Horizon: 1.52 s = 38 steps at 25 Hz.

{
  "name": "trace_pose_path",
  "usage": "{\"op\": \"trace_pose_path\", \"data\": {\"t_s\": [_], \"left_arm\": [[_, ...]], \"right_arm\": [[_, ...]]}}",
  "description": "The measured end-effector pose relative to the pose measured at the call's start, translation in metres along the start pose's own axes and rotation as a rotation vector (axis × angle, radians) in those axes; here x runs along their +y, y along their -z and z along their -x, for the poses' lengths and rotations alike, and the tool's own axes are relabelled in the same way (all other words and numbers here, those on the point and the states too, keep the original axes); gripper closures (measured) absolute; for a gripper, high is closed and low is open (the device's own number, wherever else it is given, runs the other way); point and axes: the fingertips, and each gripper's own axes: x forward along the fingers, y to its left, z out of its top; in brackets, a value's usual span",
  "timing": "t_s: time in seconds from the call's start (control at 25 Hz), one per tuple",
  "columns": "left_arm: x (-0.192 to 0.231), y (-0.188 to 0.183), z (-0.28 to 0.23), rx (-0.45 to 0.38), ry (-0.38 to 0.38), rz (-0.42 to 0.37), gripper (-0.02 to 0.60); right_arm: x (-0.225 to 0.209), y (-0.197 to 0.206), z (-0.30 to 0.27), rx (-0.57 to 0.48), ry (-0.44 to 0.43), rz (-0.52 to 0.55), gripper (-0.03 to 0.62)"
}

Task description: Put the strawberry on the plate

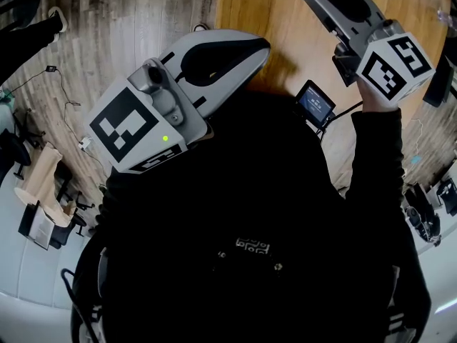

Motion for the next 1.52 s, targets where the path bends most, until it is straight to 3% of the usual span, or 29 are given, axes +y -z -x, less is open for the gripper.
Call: {"op": "trace_pose_path", "data": {"t_s": [0.32, 0.48, 0.64, 1.32, 1.52], "left_arm": [[0.011, 0.0, 0.004, -0.002, -0.033, -0.002, 0.583], [0.013, -0.005, 0.005, -0.053, -0.044, -0.012, 0.583], [0.008, 0.013, 0.005, 0.041, -0.051, 0.013, 0.583], [0.013, 0.015, 0.01, 0.035, -0.078, 0.042, 0.583], [0.009, 0.017, 0.011, 0.062, -0.073, -0.017, 0.583]], "right_arm": [[-0.026, 0.012, -0.022, 0.054, 0.031, -0.02, 0.45], [-0.037, 0.022, -0.03, 0.078, 0.048, -0.033, 0.45], [-0.051, 0.034, -0.034, 0.109, 0.065, -0.025, 0.45], [-0.107, 0.099, -0.064, 0.231, 0.151, -0.065, 0.45], [-0.12, 0.112, -0.074, 0.272, 0.181, -0.067, 0.45]]}}
